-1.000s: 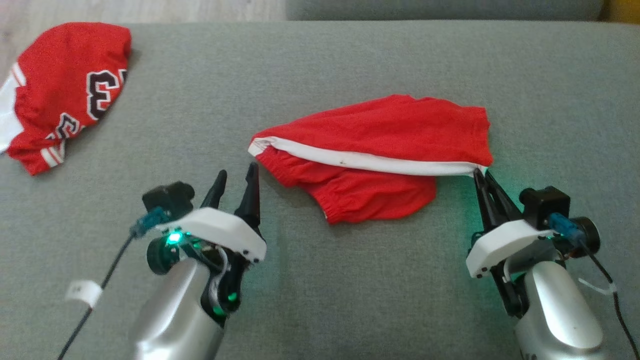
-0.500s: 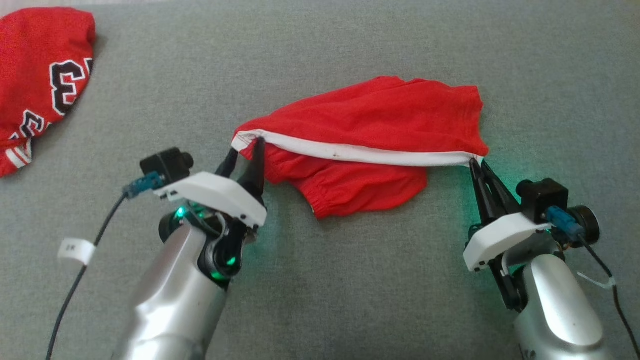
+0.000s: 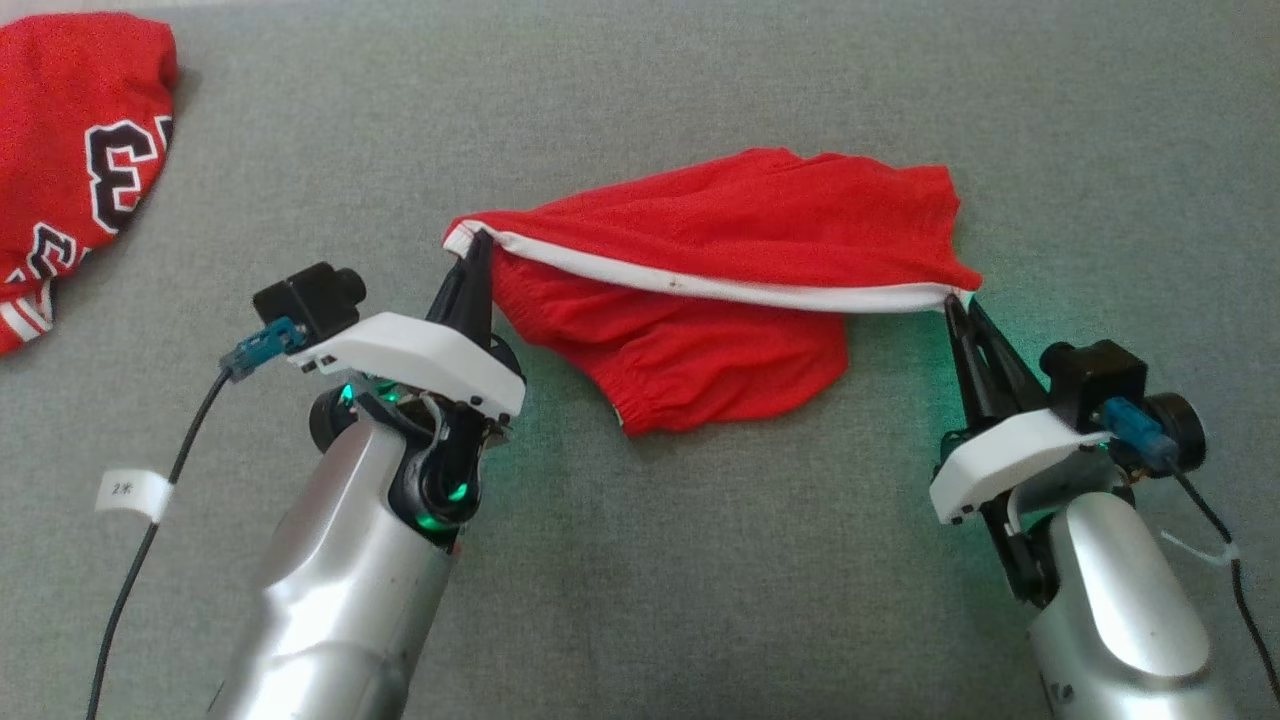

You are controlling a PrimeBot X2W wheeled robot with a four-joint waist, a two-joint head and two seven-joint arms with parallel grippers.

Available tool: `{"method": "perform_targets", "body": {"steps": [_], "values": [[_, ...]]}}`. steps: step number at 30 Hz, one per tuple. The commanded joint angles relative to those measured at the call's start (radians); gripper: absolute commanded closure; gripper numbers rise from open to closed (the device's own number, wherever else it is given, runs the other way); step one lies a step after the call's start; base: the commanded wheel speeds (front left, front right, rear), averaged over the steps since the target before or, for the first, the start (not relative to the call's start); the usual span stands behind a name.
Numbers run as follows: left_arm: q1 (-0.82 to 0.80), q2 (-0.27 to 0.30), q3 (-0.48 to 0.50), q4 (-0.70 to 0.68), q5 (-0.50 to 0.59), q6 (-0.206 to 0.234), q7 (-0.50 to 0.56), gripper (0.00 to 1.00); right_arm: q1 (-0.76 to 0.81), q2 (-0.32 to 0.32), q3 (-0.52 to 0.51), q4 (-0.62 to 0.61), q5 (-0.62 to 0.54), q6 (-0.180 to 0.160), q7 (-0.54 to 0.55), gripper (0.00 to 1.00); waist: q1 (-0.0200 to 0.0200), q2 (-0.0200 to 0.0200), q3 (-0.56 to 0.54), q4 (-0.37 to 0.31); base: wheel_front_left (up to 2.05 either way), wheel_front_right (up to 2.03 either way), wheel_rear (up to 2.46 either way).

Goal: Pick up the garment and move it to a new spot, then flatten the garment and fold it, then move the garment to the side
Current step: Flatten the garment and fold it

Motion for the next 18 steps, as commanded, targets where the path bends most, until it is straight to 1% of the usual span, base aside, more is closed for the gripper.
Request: {"method": "perform_targets", "body": {"steps": [1, 6, 10, 14, 18], "values": [[-0.045, 0.014, 0.029, -0.041, 0.006, -0.005, -0.017, 1.00, -0.029, -0.003, 0.015, -0.037, -0.005, -0.001, -0.018, 1.00, -0.0001, 0.0000, -0.011, 0.000, 0.00, 0.00, 0.00], [-0.047, 0.036, 0.009, -0.094, 0.039, -0.019, -0.034, 1.00, -0.038, -0.003, -0.010, -0.084, -0.005, -0.001, -0.038, 1.00, -0.0001, 0.0000, -0.063, -0.001, 0.00, 0.00, 0.00], [-0.054, 0.074, -0.009, -0.188, 0.075, -0.025, -0.030, 1.00, -0.056, -0.003, -0.032, -0.167, -0.017, -0.001, -0.035, 1.00, -0.0001, 0.0000, -0.133, -0.006, 0.00, 0.00, 0.00], [-0.065, 0.125, -0.028, -0.319, 0.120, -0.001, 0.006, 1.00, -0.068, -0.003, -0.058, -0.277, -0.038, -0.001, -0.004, 1.00, -0.0001, 0.0000, -0.211, -0.013, 0.00, 0.00, 0.00], [-0.097, 0.185, -0.036, -0.475, 0.160, 0.027, 0.068, 1.00, -0.083, -0.003, -0.070, -0.412, -0.054, -0.001, 0.067, 1.00, -0.0001, 0.0000, -0.279, -0.026, 0.00, 0.00, 0.00]]}}
